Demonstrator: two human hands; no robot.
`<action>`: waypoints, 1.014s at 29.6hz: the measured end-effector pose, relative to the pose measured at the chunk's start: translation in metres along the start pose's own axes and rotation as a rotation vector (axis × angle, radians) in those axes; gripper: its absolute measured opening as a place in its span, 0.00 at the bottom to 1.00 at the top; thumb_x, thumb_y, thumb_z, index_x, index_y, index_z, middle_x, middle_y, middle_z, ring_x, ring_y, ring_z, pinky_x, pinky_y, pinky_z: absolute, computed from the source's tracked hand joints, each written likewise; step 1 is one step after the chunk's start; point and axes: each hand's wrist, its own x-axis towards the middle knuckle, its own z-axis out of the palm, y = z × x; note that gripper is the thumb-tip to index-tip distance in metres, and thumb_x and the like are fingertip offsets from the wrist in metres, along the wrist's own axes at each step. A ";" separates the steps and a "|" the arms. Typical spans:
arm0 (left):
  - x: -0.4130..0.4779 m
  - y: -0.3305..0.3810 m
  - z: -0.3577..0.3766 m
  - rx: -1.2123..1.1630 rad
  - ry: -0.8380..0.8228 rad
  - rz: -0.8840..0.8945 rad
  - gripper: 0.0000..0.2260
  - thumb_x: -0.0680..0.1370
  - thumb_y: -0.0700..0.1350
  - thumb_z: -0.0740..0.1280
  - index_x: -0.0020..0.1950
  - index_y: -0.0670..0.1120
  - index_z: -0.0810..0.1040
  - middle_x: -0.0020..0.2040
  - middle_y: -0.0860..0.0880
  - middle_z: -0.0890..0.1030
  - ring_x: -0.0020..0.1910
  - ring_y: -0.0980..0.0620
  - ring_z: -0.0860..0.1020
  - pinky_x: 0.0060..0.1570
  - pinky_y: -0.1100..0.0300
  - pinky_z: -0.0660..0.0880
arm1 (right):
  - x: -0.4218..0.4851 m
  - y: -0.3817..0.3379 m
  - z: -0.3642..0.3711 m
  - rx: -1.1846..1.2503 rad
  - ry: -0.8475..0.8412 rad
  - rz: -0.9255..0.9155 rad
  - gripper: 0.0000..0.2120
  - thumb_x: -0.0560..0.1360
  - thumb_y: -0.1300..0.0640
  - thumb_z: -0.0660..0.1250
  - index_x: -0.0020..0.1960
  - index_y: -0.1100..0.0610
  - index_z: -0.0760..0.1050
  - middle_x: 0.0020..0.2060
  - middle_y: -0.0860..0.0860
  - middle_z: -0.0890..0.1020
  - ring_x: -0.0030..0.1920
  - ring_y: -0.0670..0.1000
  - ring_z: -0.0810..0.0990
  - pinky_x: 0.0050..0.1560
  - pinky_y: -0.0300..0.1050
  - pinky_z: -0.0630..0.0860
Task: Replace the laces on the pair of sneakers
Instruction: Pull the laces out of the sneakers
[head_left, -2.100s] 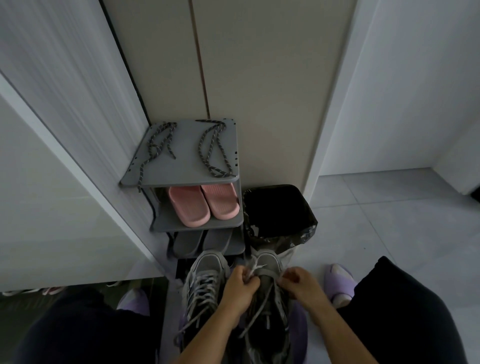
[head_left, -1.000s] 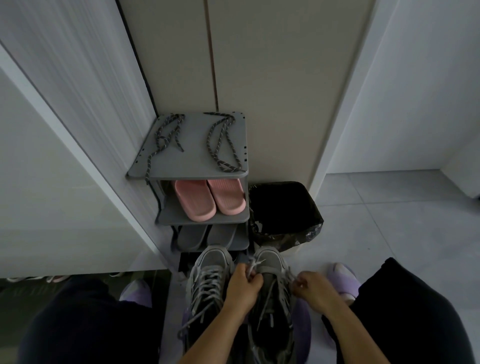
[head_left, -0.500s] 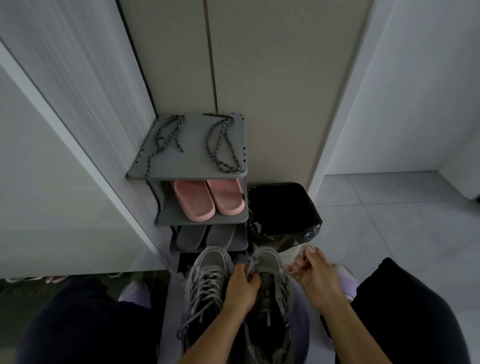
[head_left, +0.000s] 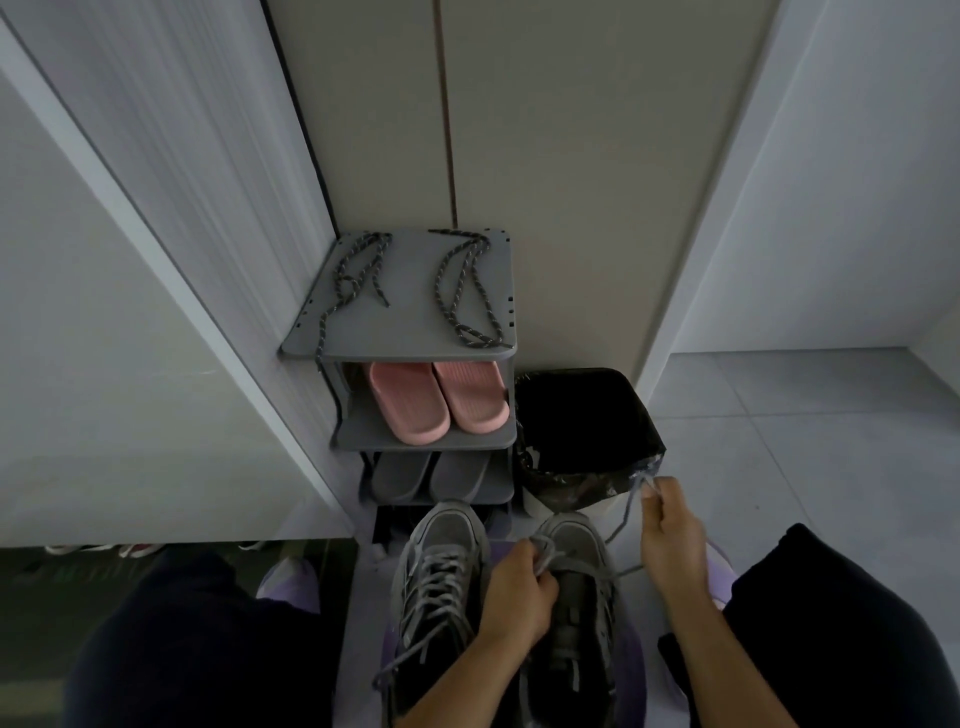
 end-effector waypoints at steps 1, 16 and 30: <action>-0.001 -0.002 0.001 0.010 -0.002 0.004 0.02 0.78 0.41 0.59 0.46 0.46 0.66 0.40 0.50 0.71 0.41 0.50 0.71 0.40 0.61 0.66 | -0.001 0.000 0.001 -0.077 -0.076 -0.011 0.07 0.79 0.60 0.58 0.42 0.58 0.68 0.26 0.53 0.67 0.27 0.53 0.65 0.29 0.49 0.61; -0.003 -0.006 0.011 -0.032 0.068 0.053 0.12 0.78 0.40 0.59 0.61 0.43 0.69 0.59 0.45 0.78 0.59 0.47 0.76 0.49 0.62 0.69 | -0.024 -0.007 0.004 -0.434 -0.777 -0.074 0.17 0.79 0.54 0.58 0.31 0.53 0.65 0.29 0.48 0.69 0.31 0.47 0.67 0.33 0.40 0.62; 0.021 0.049 -0.054 0.006 0.074 0.570 0.10 0.78 0.37 0.60 0.56 0.39 0.77 0.48 0.47 0.74 0.49 0.54 0.74 0.46 0.76 0.65 | -0.008 -0.053 -0.007 -0.164 -0.507 -0.303 0.15 0.77 0.59 0.62 0.64 0.57 0.71 0.53 0.52 0.78 0.54 0.52 0.77 0.46 0.32 0.69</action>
